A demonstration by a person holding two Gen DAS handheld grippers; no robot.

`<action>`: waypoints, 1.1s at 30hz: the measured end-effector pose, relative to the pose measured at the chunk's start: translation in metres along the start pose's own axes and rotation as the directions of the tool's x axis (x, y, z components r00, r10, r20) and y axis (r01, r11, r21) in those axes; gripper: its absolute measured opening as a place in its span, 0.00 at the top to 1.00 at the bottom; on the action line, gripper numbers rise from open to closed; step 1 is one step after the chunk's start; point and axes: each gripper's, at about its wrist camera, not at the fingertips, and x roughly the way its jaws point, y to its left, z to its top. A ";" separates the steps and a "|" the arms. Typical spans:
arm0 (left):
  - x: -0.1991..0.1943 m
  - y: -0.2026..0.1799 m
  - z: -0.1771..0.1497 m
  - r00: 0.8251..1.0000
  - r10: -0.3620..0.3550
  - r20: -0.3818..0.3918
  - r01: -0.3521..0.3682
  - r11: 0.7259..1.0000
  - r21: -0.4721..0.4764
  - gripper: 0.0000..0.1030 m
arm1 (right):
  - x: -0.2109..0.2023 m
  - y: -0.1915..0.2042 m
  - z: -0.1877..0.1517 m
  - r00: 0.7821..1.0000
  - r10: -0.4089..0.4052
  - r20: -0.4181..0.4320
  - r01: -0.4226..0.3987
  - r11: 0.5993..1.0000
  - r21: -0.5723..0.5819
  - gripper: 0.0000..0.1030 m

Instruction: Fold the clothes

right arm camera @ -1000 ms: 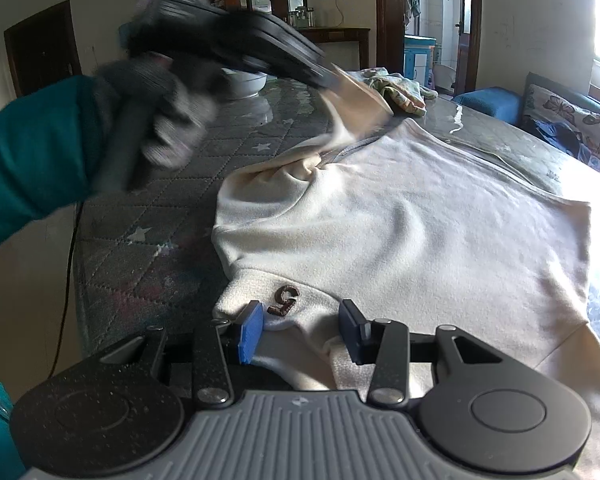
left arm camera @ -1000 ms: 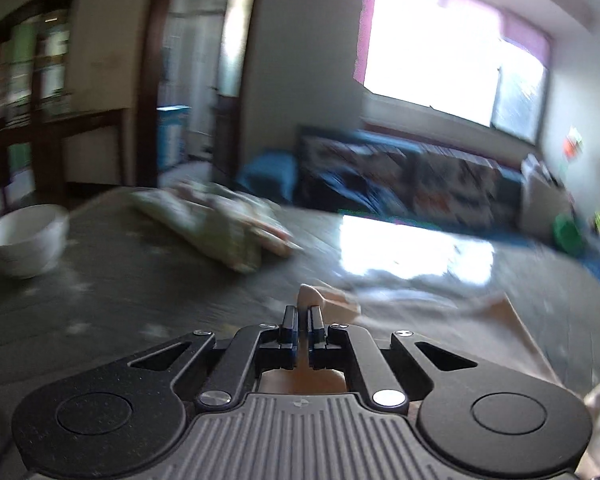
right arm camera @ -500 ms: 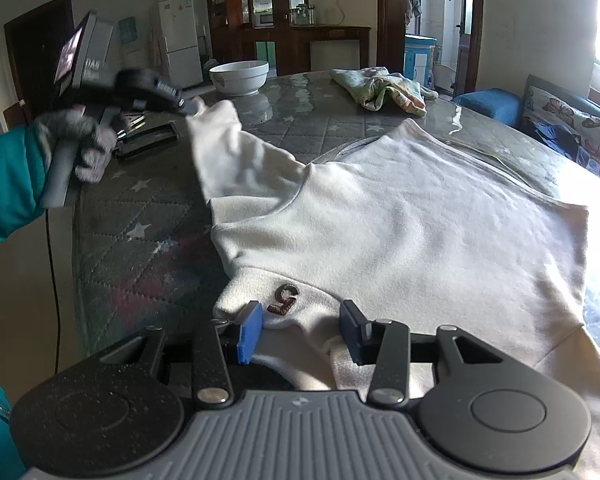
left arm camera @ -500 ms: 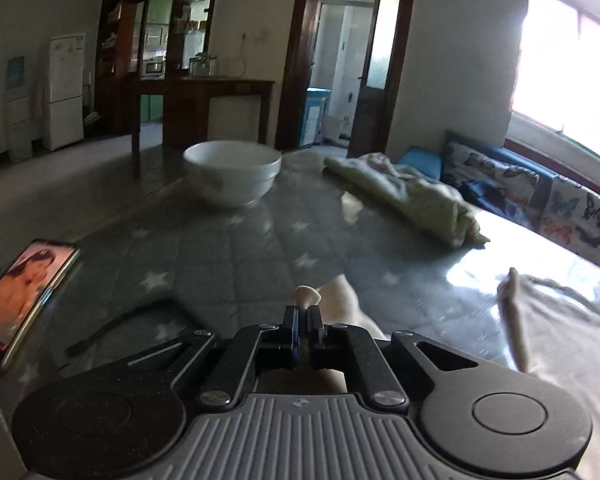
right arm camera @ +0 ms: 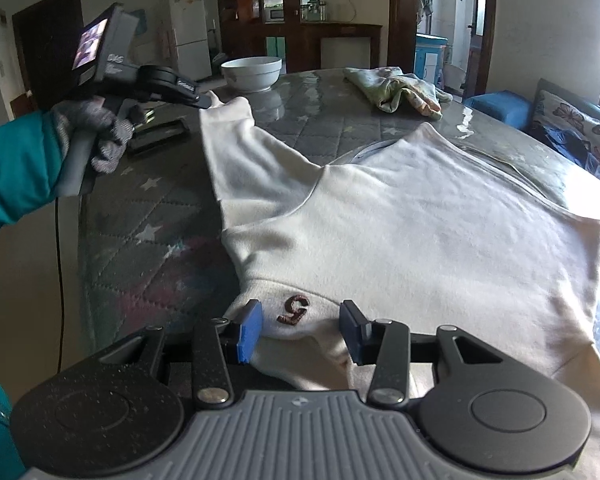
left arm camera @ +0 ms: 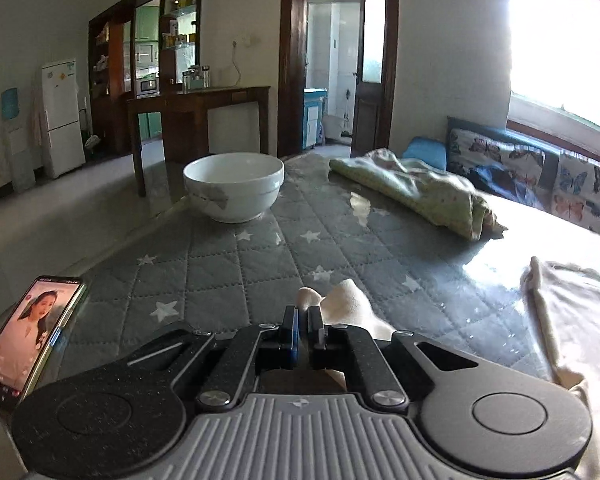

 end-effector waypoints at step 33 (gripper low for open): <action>-0.100 -0.143 -0.062 0.791 -0.587 -0.174 0.612 0.762 0.210 0.48 | -0.053 -0.028 -0.037 0.996 -0.087 0.008 0.085 0.983 0.166 0.60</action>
